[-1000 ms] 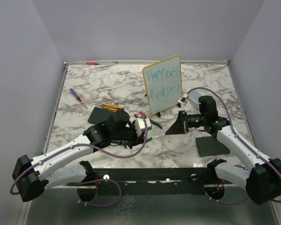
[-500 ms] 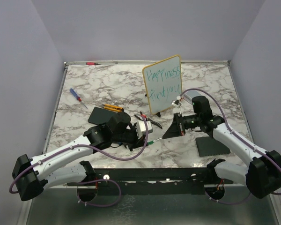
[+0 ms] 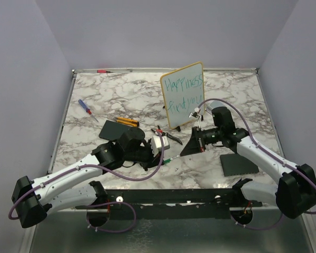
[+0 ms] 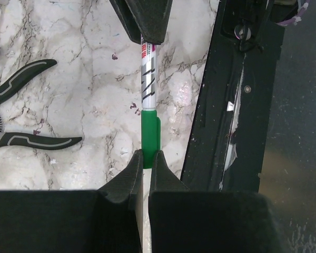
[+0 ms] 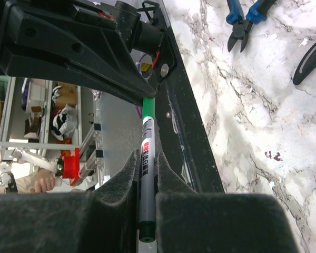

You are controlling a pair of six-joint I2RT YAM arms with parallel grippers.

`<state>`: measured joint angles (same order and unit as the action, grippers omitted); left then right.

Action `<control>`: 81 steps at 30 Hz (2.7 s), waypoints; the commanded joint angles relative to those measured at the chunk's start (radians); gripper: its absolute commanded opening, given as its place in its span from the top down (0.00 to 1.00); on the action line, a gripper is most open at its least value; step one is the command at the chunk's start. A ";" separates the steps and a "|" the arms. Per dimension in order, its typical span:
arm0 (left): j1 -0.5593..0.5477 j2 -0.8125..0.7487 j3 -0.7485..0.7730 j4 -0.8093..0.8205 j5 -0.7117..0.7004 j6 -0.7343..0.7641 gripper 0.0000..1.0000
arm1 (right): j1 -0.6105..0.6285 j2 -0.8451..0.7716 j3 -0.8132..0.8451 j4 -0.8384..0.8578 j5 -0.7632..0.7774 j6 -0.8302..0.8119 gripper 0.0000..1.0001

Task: Write a sentence on the whiteboard
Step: Close the whiteboard marker at the center of the board.

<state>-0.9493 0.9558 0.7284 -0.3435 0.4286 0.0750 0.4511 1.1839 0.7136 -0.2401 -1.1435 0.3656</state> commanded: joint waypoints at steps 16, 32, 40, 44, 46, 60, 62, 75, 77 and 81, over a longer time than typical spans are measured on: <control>0.001 -0.026 -0.015 0.196 -0.030 -0.041 1.00 | 0.151 0.046 -0.090 0.277 0.002 0.190 1.00; 0.001 -0.024 -0.030 0.200 0.018 -0.041 1.00 | 0.202 0.020 -0.031 0.110 0.154 0.094 0.99; 0.001 -0.009 0.005 0.123 -0.013 -0.009 0.89 | 0.201 -0.060 0.116 -0.219 0.379 -0.033 0.99; 0.001 -0.037 0.006 0.100 -0.060 -0.004 0.66 | 0.200 -0.110 0.136 -0.253 0.428 -0.024 0.99; 0.001 -0.050 0.006 0.085 -0.080 -0.004 0.56 | 0.201 -0.133 0.147 -0.261 0.451 -0.021 0.99; 0.001 -0.135 0.011 0.041 -0.197 -0.033 0.13 | 0.184 -0.203 0.166 -0.231 0.552 -0.001 0.99; 0.001 -0.159 0.007 0.052 -0.204 -0.054 0.07 | 0.171 -0.212 0.157 -0.212 0.528 0.001 0.99; 0.015 -0.304 -0.065 0.276 -0.193 -0.293 0.01 | 0.088 -0.292 0.094 -0.034 0.322 0.071 0.99; 0.018 -0.321 -0.083 0.317 -0.217 -0.334 0.01 | 0.078 -0.314 0.080 0.026 0.276 0.106 0.99; 0.022 -0.357 -0.121 0.429 -0.223 -0.424 0.01 | 0.066 -0.341 0.067 0.142 0.214 0.178 0.99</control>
<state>-0.9352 0.6342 0.6491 -0.0673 0.2329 -0.2234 0.5293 0.8742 0.7956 -0.2592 -0.8169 0.4580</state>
